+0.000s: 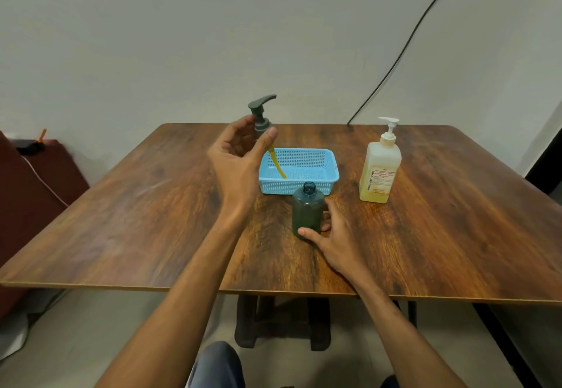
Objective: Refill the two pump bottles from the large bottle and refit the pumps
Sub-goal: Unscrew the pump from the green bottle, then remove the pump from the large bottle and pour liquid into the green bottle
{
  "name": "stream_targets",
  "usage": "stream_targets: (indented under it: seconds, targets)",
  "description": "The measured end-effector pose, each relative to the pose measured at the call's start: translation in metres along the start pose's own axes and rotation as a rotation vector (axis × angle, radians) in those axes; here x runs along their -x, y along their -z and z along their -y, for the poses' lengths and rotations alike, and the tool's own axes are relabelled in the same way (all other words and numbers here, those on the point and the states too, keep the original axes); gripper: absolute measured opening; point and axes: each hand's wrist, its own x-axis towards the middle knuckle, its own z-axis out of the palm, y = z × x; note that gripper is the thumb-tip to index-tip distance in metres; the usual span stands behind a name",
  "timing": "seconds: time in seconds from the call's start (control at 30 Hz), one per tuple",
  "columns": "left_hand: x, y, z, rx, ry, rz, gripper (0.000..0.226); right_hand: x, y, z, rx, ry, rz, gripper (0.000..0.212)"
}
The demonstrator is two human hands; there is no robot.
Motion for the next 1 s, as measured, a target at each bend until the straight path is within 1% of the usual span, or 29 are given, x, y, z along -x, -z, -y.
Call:
stream_targets:
  seconds: [0.1, 0.2, 0.37, 0.53, 0.77, 1.0]
  targets:
    - [0.015, 0.022, 0.016, -0.223, -0.037, 0.04, 0.036, 0.0, 0.002, 0.0, -0.016, 0.008, 0.002, 0.077]
    - [0.041, 0.044, 0.038, -0.411, -0.013, 0.081, 0.03, 0.0, 0.003, 0.0, -0.022, -0.003, 0.004, 0.077]
    - [0.078, 0.072, 0.07, -0.629, 0.099, 0.144, 0.02, 0.001, 0.003, 0.001, 0.0, -0.008, 0.007, 0.078]
    - [0.086, 0.078, 0.08, -0.807, 0.124, 0.222, 0.02, 0.001, 0.002, 0.0, 0.015, -0.019, 0.005, 0.078]
    - [0.087, 0.076, 0.086, -0.927, 0.114, 0.283, 0.019, 0.003, 0.003, 0.004, 0.036, -0.019, 0.001, 0.077]
    - [0.088, 0.071, 0.086, -0.921, 0.125, 0.287, 0.032, 0.004, 0.005, 0.009, 0.027, -0.031, -0.002, 0.082]
